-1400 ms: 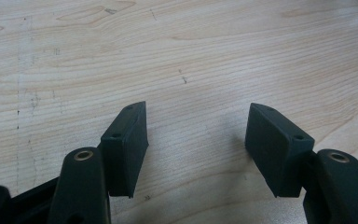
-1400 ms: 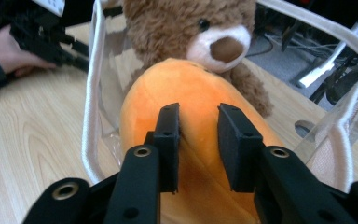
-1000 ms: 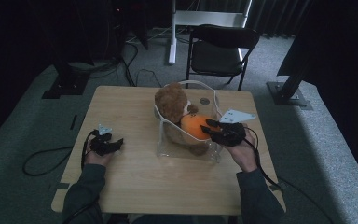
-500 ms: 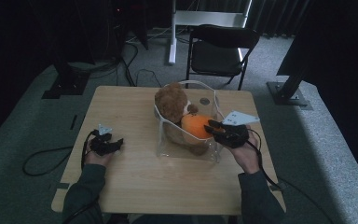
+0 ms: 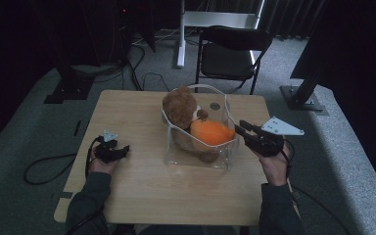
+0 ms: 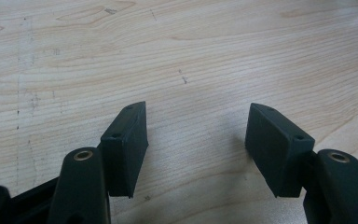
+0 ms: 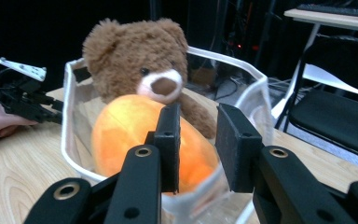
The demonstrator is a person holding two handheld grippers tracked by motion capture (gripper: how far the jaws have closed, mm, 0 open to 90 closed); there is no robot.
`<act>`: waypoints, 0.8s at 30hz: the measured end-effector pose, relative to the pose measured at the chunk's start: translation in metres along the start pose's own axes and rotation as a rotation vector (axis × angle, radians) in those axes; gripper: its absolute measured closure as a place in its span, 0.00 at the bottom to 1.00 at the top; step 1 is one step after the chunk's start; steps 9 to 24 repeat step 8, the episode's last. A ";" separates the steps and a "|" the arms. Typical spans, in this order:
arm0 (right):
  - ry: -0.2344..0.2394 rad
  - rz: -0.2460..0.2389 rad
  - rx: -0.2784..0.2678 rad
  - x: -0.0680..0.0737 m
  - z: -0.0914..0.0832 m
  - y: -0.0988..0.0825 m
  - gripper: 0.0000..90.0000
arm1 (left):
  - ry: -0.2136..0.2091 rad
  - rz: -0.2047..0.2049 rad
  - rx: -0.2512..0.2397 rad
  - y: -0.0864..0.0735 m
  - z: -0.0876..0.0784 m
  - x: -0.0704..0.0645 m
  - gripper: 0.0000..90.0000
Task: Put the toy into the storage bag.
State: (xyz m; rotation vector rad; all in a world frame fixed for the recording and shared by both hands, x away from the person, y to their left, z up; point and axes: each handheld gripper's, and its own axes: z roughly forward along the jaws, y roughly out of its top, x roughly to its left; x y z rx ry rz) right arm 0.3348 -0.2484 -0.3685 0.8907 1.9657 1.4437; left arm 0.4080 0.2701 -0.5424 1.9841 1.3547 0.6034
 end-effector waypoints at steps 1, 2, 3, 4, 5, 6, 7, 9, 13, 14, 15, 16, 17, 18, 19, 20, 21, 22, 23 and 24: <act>-0.008 0.001 -0.001 -0.001 -0.001 -0.001 0.78 | 0.000 0.000 0.000 0.000 0.000 0.000 0.44; -0.016 0.003 0.000 -0.003 -0.003 -0.002 0.78 | 0.000 0.000 0.000 0.000 0.000 0.000 0.44; -0.023 0.005 0.001 -0.005 -0.004 -0.003 0.78 | 0.000 0.000 0.000 0.000 0.000 0.000 0.44; -0.029 0.008 0.003 -0.006 -0.005 -0.003 0.78 | 0.000 0.000 0.000 0.000 0.000 0.000 0.44; -0.041 0.011 0.002 -0.008 -0.007 -0.005 0.78 | 0.000 0.000 0.000 0.000 0.000 0.000 0.44; -0.047 0.017 0.004 -0.010 -0.009 -0.006 0.78 | 0.000 0.000 0.000 0.000 0.000 0.000 0.44; -0.052 0.022 0.002 -0.012 -0.010 -0.007 0.78 | 0.000 0.000 0.000 0.000 0.000 0.000 0.44; -0.059 0.029 -0.002 -0.014 -0.012 -0.008 0.78 | 0.000 0.000 0.000 0.000 0.000 0.000 0.44; -0.059 0.029 -0.002 -0.014 -0.012 -0.008 0.78 | 0.000 0.000 0.000 0.000 0.000 0.000 0.44; -0.059 0.029 -0.002 -0.014 -0.012 -0.008 0.78 | 0.000 0.000 0.000 0.000 0.000 0.000 0.44; -0.059 0.029 -0.002 -0.014 -0.012 -0.008 0.78 | 0.000 0.000 0.000 0.000 0.000 0.000 0.44; -0.059 0.029 -0.002 -0.014 -0.012 -0.008 0.78 | 0.000 0.000 0.000 0.000 0.000 0.000 0.44; -0.059 0.029 -0.002 -0.014 -0.012 -0.008 0.78 | 0.000 0.000 0.000 0.000 0.000 0.000 0.44; -0.059 0.029 -0.002 -0.014 -0.012 -0.008 0.78 | 0.000 0.000 0.000 0.000 0.000 0.000 0.44; -0.059 0.029 -0.002 -0.014 -0.012 -0.008 0.78 | 0.000 0.000 0.000 0.000 0.000 0.000 0.44; -0.059 0.029 -0.002 -0.014 -0.012 -0.008 0.78 | 0.000 0.000 0.000 0.000 0.000 0.000 0.44; -0.059 0.029 -0.002 -0.014 -0.012 -0.008 0.78 | 0.000 0.000 0.000 0.000 0.000 0.000 0.44; -0.059 0.029 -0.002 -0.014 -0.012 -0.008 0.78 | 0.000 0.000 0.000 0.000 0.000 0.000 0.44; -0.059 0.029 -0.002 -0.014 -0.012 -0.008 0.78 | 0.000 0.000 0.000 0.000 0.000 0.000 0.44; -0.059 0.029 -0.002 -0.014 -0.012 -0.008 0.78 | 0.000 0.000 0.000 0.000 0.000 0.000 0.44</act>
